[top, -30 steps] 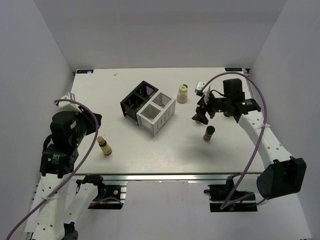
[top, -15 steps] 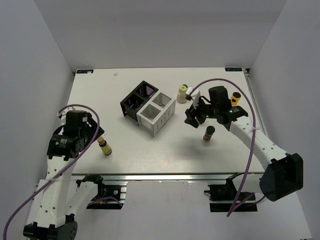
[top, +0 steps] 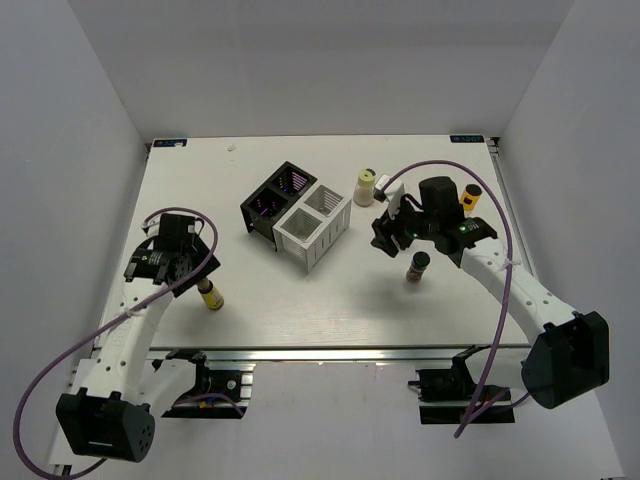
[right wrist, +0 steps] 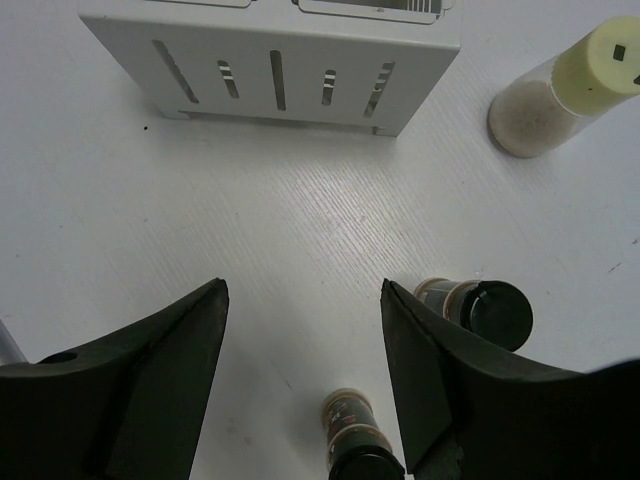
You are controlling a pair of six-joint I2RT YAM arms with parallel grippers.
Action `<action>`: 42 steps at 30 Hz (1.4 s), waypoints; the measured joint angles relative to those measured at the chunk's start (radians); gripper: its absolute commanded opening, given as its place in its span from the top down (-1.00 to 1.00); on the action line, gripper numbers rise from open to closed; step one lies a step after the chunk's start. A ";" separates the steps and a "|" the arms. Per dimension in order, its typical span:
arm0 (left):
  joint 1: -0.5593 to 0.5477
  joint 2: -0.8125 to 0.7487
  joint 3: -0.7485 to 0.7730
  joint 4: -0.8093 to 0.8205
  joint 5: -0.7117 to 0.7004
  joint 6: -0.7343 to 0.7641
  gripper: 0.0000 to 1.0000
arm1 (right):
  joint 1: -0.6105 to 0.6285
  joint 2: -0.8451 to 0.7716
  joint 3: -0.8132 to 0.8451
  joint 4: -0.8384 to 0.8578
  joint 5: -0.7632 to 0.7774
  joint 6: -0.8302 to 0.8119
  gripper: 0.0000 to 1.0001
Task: Organize the condiment bottles
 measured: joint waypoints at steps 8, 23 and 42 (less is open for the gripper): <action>0.000 0.060 0.000 0.042 0.008 0.037 -0.31 | 0.000 -0.002 0.000 0.014 0.016 0.002 -0.36; 0.000 0.089 0.000 -0.001 0.040 0.080 -0.23 | 0.000 -0.002 -0.001 0.021 0.030 0.003 -0.36; 0.000 0.115 0.018 -0.034 0.080 0.113 0.91 | 0.000 -0.011 -0.021 0.041 0.041 0.002 -0.36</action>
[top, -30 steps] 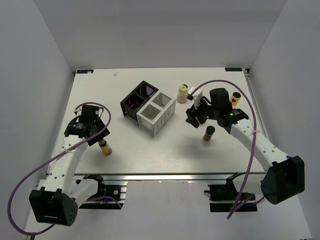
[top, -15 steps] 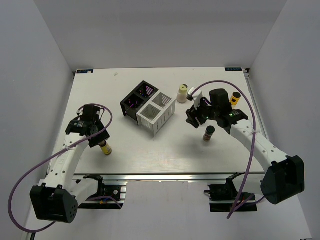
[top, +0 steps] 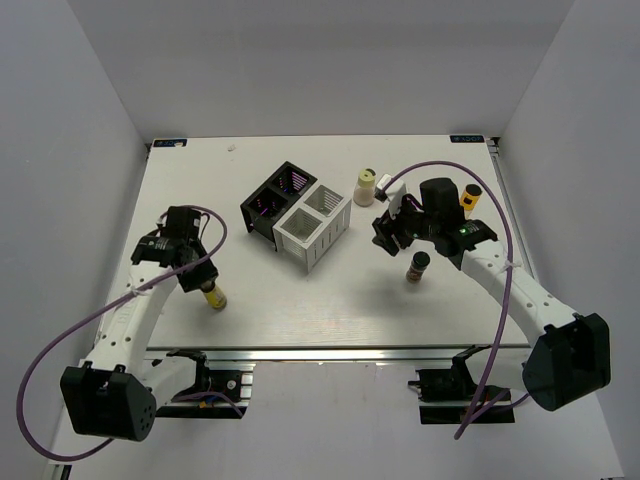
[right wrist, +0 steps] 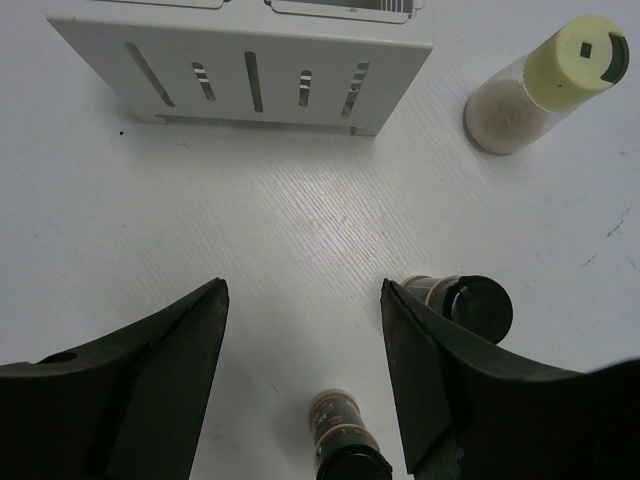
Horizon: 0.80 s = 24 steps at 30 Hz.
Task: Organize the condiment bottles
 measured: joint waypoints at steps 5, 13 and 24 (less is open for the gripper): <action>0.000 0.011 0.117 -0.022 0.043 0.011 1.00 | 0.000 -0.002 -0.001 0.000 0.000 0.000 -0.29; -0.063 0.128 0.456 -0.014 0.074 0.009 1.00 | 0.000 -0.003 -0.001 0.000 -0.006 -0.003 0.97; -0.239 0.396 0.756 0.013 0.029 0.000 1.00 | 0.000 -0.035 -0.002 0.002 -0.006 0.011 1.00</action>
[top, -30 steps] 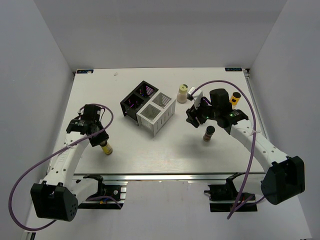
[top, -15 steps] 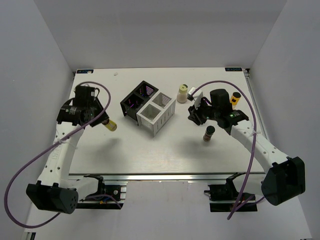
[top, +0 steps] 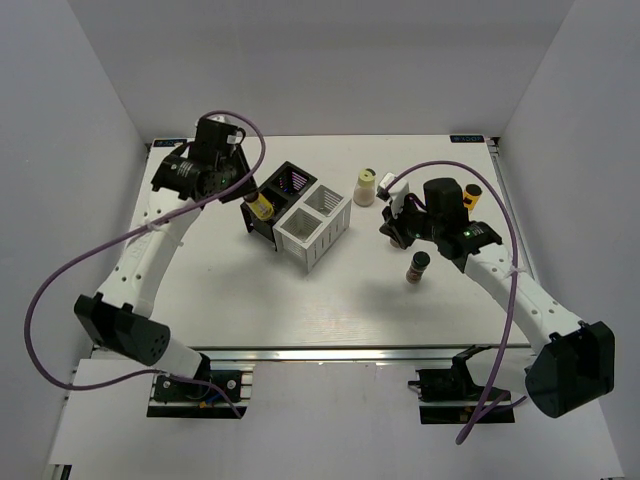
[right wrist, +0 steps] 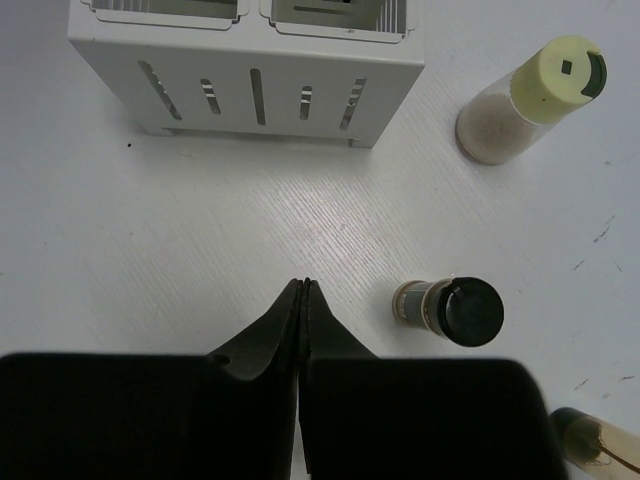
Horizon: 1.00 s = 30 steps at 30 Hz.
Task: Organize the condiment bottles
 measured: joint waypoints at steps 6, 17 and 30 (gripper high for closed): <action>-0.008 0.117 0.091 0.054 -0.043 0.016 1.00 | 0.000 -0.007 -0.009 0.000 0.007 0.000 1.00; -0.014 0.253 0.102 0.114 -0.077 0.061 1.00 | -0.002 -0.019 -0.011 0.001 0.017 0.000 0.90; -0.023 0.306 -0.004 0.191 -0.108 0.110 0.58 | -0.004 -0.014 -0.011 0.008 0.021 0.005 0.10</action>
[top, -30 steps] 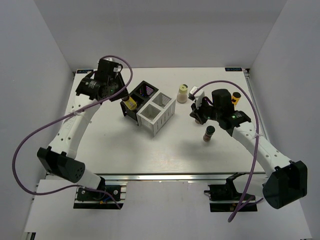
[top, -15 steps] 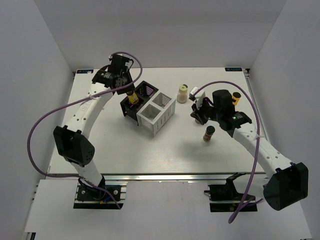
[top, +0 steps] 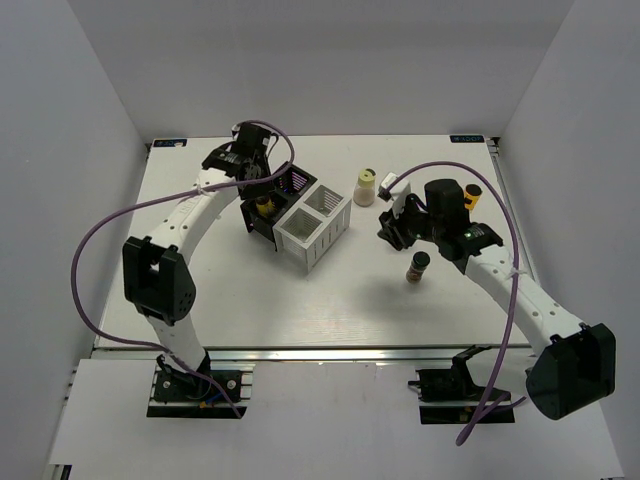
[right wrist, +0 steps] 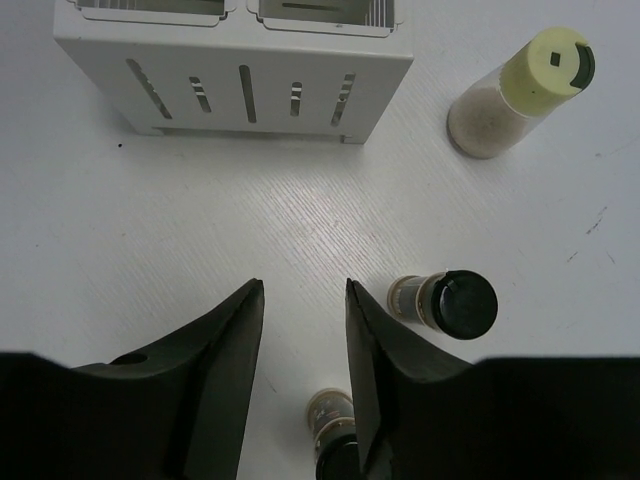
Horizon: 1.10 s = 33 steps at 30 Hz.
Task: Organize the condiment bottles
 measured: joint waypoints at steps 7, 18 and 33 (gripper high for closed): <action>0.000 0.067 -0.005 0.036 -0.011 0.023 -0.22 | -0.009 0.013 0.007 0.002 0.000 0.035 -0.60; 0.000 0.064 0.016 0.067 -0.017 0.030 -0.72 | -0.084 0.079 0.204 -0.012 0.066 0.161 -0.52; 0.000 -0.711 -0.452 0.318 0.067 -0.026 -0.68 | -0.539 0.365 0.592 -0.274 0.159 0.186 -0.78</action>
